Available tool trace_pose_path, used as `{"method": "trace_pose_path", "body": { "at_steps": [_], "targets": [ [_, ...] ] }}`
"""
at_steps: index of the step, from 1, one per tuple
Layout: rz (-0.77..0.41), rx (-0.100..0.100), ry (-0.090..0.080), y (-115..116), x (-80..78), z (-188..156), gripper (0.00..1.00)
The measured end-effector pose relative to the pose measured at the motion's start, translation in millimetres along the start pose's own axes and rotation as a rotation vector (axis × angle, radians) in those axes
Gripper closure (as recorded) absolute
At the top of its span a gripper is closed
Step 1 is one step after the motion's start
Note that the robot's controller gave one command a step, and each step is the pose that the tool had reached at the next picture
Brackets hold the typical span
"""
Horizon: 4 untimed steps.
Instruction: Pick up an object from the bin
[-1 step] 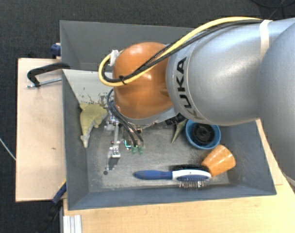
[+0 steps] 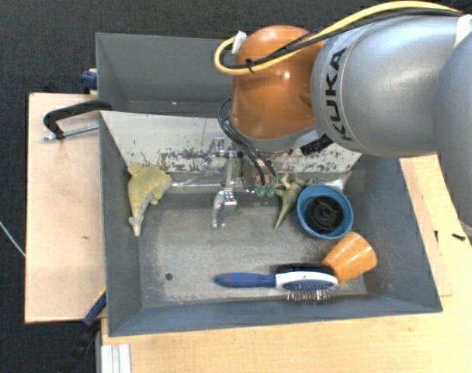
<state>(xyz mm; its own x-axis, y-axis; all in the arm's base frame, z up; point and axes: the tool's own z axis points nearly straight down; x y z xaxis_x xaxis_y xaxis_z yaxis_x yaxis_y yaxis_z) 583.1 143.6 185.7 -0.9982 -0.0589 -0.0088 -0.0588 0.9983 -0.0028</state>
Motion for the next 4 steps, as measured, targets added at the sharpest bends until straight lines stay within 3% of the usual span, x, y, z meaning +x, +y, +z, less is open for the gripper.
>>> {"method": "trace_pose_path", "body": {
  "at_steps": [1, 2, 3, 4],
  "targets": [
    [-0.29, -0.003, 0.008, -85, -6.3, 20, 0.0],
    [-0.406, -0.003, 0.012, -175, 22.4, 58, 0.0],
    [-0.379, -0.013, 0.003, -194, 3.7, 103, 0.0],
    [-0.378, -0.005, -0.001, -197, 2.9, 100, 1.0]
  ]
}}
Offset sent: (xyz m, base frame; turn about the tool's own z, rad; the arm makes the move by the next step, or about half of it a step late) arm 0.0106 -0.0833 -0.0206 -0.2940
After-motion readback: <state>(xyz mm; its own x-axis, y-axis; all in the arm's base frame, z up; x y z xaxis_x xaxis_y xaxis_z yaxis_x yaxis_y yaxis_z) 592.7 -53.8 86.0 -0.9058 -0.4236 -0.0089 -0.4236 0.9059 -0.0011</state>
